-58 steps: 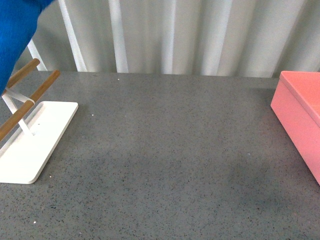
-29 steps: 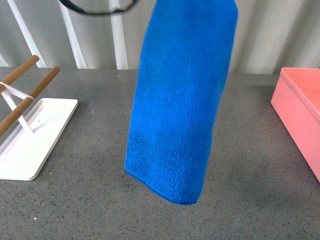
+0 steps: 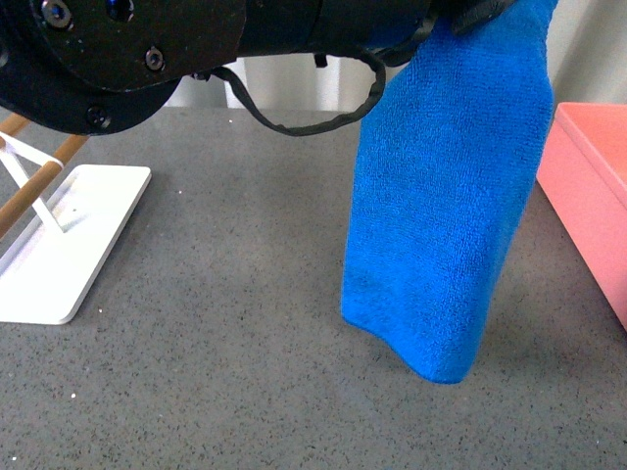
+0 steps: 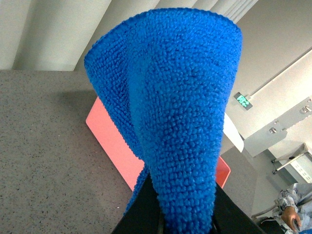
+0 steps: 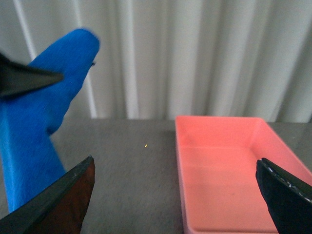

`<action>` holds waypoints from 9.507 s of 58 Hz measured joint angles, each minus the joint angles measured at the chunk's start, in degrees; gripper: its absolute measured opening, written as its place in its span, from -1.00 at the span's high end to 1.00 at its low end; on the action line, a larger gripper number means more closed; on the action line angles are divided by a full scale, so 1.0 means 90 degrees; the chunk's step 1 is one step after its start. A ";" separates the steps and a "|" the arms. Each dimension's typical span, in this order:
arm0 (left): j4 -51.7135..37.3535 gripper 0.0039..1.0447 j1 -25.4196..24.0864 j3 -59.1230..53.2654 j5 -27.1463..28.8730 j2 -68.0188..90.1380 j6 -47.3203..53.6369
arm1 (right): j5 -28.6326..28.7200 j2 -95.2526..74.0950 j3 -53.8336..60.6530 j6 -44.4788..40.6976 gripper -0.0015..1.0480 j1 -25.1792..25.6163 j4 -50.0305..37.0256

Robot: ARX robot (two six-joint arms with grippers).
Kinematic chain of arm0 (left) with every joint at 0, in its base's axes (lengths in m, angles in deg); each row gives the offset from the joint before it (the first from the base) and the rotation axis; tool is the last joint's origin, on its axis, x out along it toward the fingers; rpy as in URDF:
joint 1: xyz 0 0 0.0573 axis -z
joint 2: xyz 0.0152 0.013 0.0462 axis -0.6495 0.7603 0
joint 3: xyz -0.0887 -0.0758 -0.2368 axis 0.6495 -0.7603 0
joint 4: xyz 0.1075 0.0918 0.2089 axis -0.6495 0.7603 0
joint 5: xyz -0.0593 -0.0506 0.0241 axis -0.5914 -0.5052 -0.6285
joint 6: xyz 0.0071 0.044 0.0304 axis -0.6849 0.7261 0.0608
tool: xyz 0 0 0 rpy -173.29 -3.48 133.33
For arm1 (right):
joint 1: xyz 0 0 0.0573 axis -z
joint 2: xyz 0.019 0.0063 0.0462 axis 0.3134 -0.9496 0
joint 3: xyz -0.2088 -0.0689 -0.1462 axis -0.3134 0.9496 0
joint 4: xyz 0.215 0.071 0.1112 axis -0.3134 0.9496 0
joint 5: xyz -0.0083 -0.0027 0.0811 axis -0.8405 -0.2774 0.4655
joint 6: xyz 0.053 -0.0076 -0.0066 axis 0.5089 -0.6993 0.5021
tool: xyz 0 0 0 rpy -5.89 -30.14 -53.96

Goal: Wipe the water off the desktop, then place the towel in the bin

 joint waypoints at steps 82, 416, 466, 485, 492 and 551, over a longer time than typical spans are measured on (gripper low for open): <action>0.0724 0.86 0.0192 0.0619 0.0233 0.0083 -0.0493 | 0.2096 -1.0088 -0.2084 -0.1537 -0.86 -0.1406 -0.5741; 0.5209 -0.87 -0.3361 -0.6856 0.2737 -1.2451 0.3463 | 0.1132 -1.1735 -0.5552 0.0124 0.92 -0.1222 -0.2378; 0.5209 -0.88 -0.3361 -0.6856 0.2737 -1.2454 0.3466 | 0.0389 -1.4336 -0.7123 0.0748 0.92 -0.0804 -0.1275; 0.5209 -0.88 -0.3361 -0.6856 0.2737 -1.2454 0.3466 | 0.0168 -1.5263 -0.8947 0.0396 0.92 -0.0792 -0.0529; 0.5209 -0.88 -0.3361 -0.6856 0.2737 -1.2454 0.3466 | 0.0129 -1.5681 -0.9772 0.0187 0.92 -0.0964 -0.0250; 0.5209 -0.88 -0.3361 -0.6856 0.2737 -1.2454 0.3466 | 0.1834 -1.3202 -0.5702 0.1093 0.92 -0.2288 -0.1741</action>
